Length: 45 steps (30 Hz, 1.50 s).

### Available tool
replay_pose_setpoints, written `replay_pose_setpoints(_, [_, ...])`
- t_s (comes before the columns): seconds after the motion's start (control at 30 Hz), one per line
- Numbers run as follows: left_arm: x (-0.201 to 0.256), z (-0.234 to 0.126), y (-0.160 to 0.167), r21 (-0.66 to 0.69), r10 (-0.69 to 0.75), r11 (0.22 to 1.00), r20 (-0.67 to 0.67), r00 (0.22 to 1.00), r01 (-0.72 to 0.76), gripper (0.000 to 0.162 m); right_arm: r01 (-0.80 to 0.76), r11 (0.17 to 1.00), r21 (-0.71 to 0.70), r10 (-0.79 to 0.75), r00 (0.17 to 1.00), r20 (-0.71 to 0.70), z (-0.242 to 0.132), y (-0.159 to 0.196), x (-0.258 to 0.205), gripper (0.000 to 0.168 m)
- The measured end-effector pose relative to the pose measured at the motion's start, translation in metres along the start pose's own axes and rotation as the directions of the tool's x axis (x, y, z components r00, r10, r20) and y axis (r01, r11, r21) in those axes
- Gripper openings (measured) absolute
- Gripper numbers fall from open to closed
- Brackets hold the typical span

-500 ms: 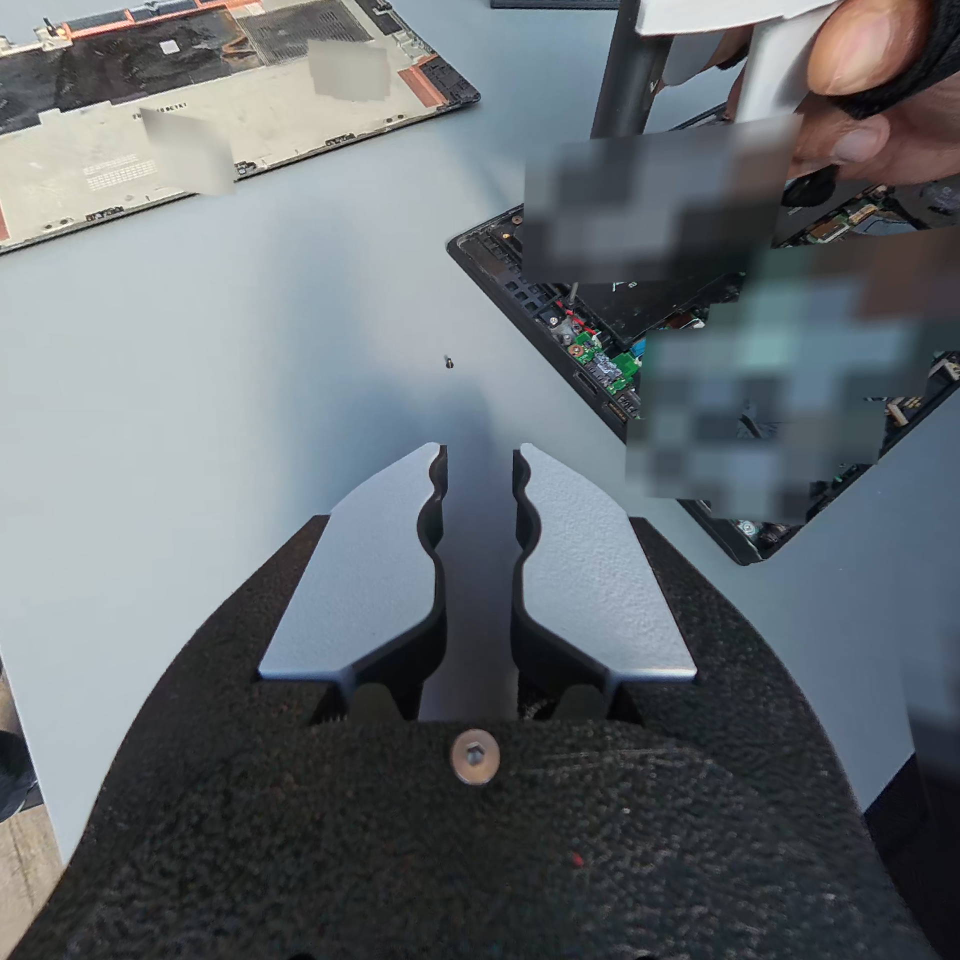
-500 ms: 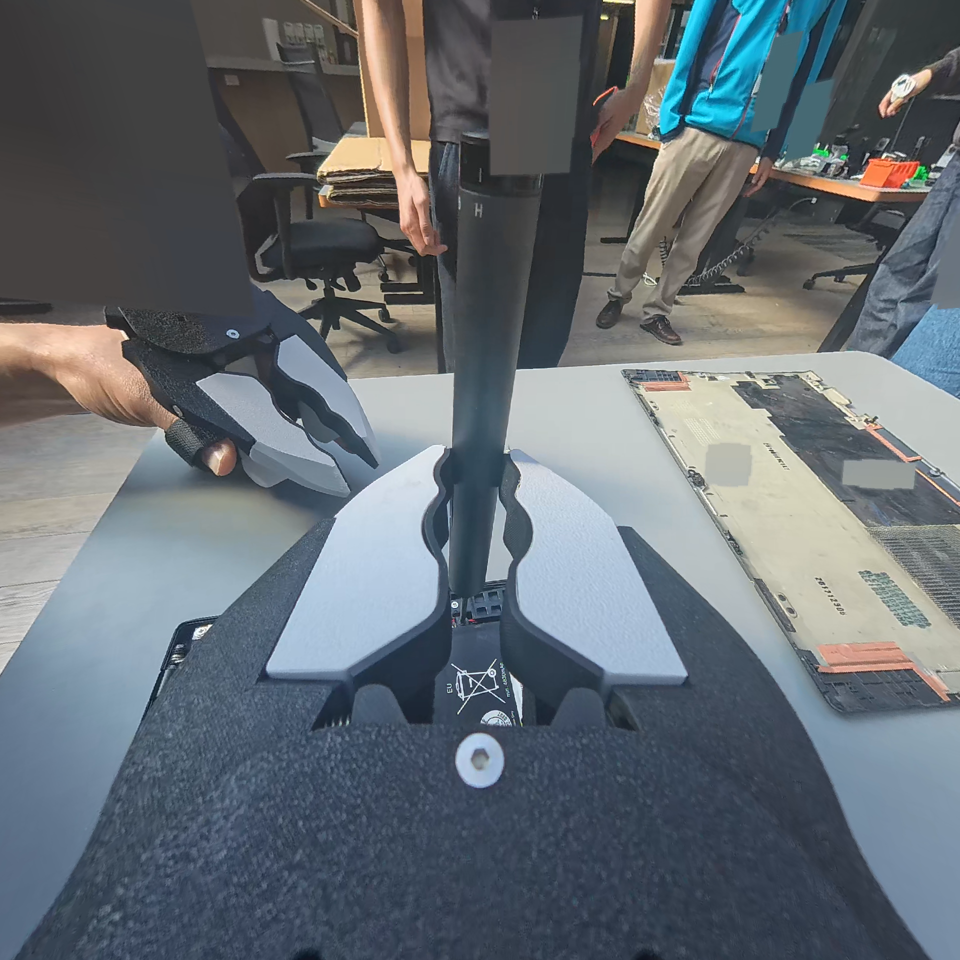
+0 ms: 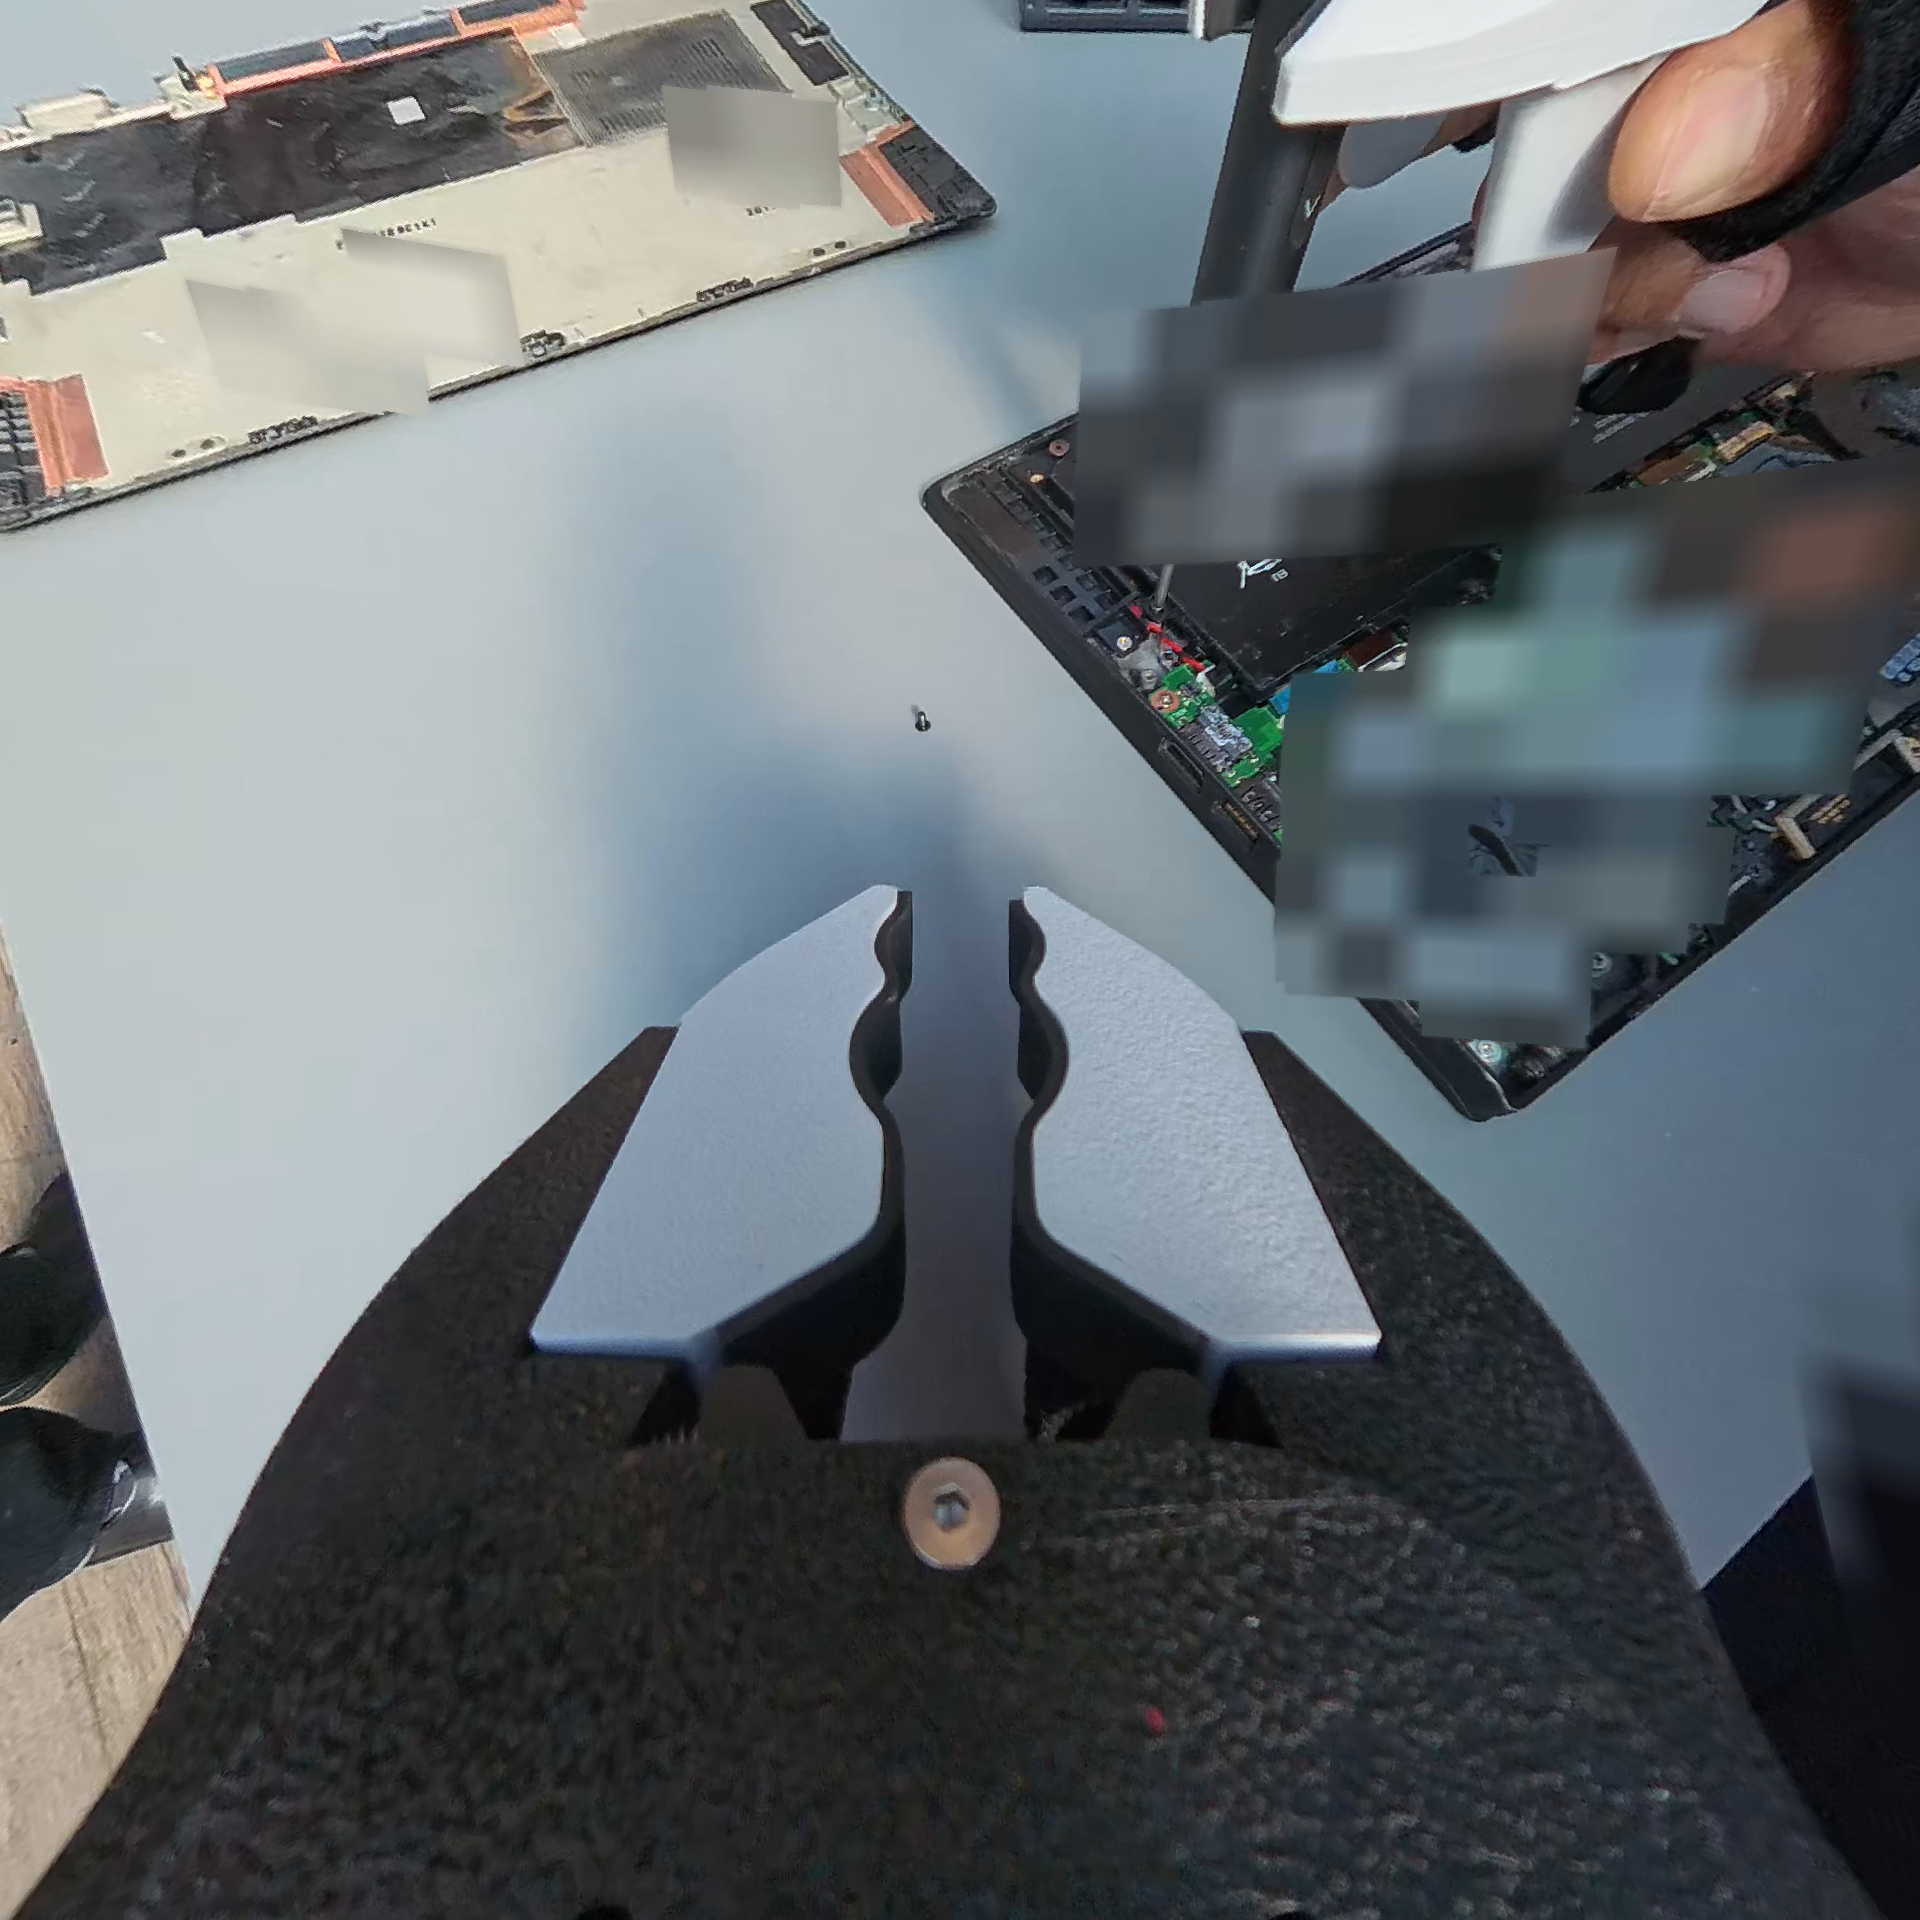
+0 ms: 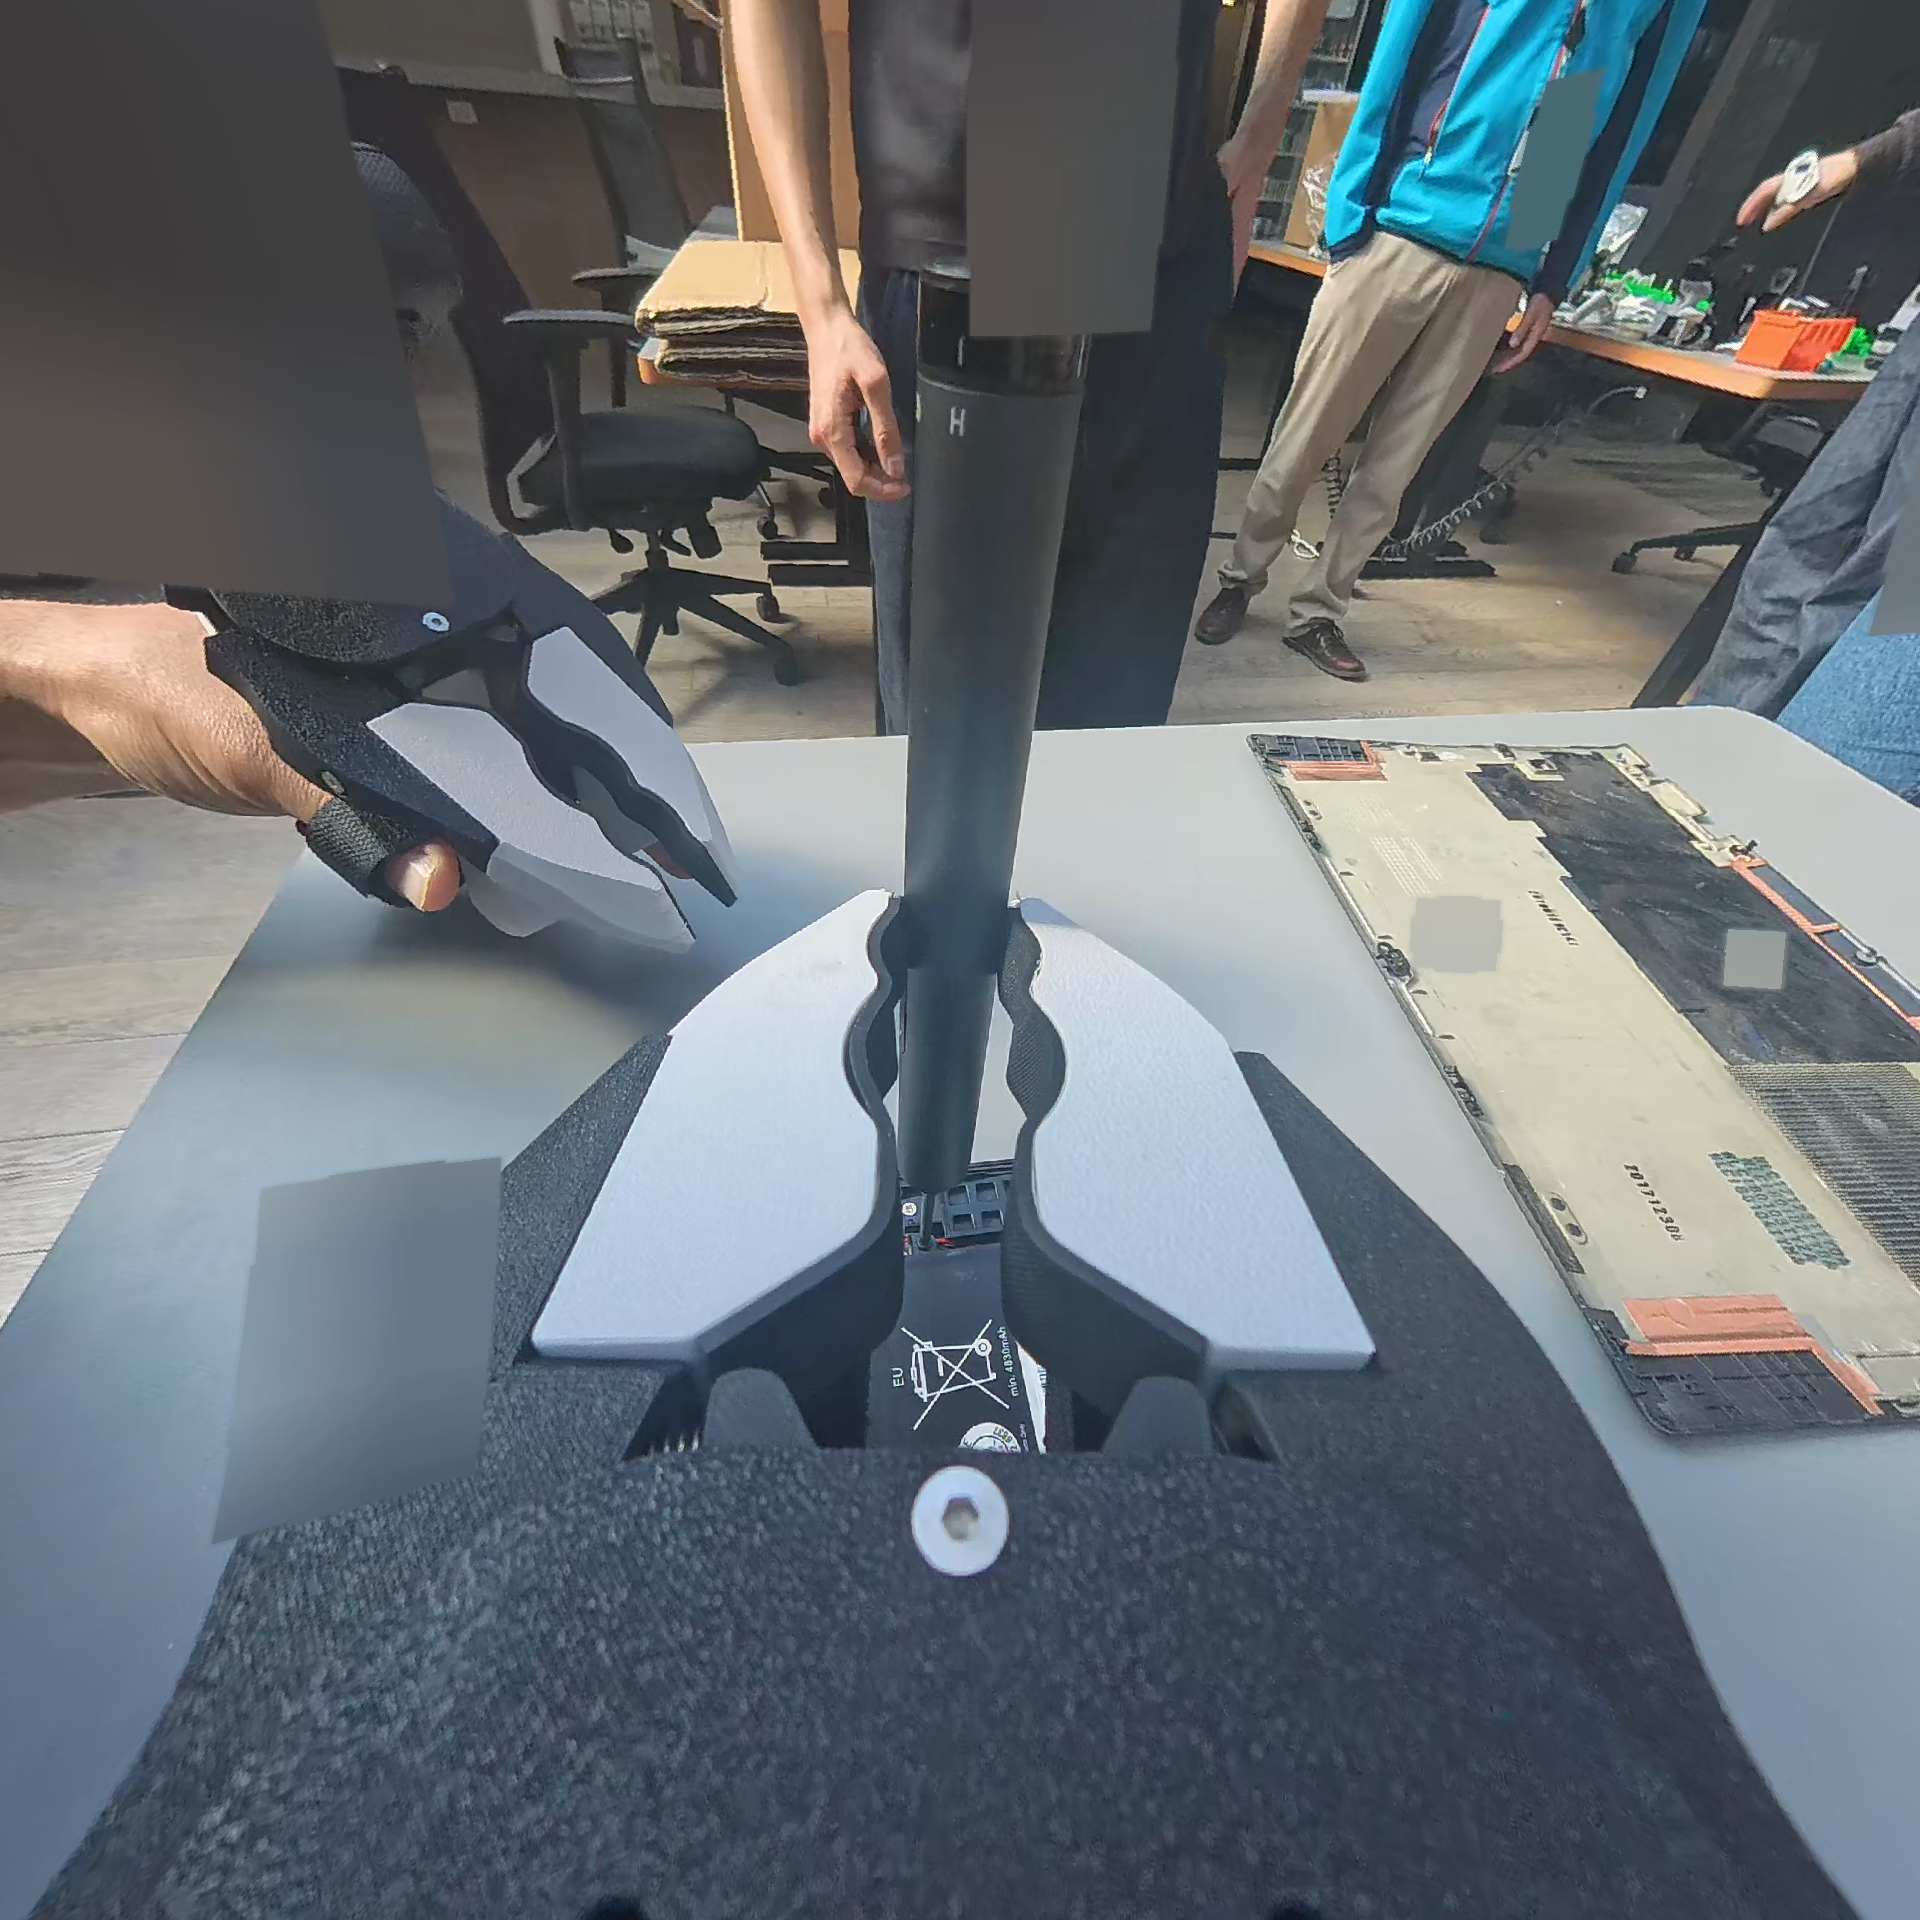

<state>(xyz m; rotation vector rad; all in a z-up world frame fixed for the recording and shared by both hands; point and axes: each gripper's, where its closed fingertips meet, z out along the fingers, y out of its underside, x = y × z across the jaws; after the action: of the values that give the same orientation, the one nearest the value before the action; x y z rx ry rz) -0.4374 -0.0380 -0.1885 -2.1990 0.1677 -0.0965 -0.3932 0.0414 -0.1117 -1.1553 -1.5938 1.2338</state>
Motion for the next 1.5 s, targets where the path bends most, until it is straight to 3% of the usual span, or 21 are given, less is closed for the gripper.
replay_pose_setpoints(0.87, [-0.002,-0.003,-0.004,0.002,-0.043,0.999,0.002,0.999,0.043,0.023,-0.002,0.999,-0.032,0.002,1.000,0.010,0.000,0.000,0.000,0.017])
replay_pose_setpoints(1.17, [-0.004,-0.003,-0.004,0.005,-0.040,0.999,0.007,0.999,0.040,0.022,-0.075,0.996,-0.038,0.075,0.997,0.003,-0.003,0.000,0.004,0.017])
replay_pose_setpoints(1.5, [-0.002,0.007,-0.016,0.015,-0.008,1.000,-0.021,1.000,0.008,0.021,-0.118,0.991,0.067,0.115,0.992,0.049,0.019,-0.049,0.018,0.017])
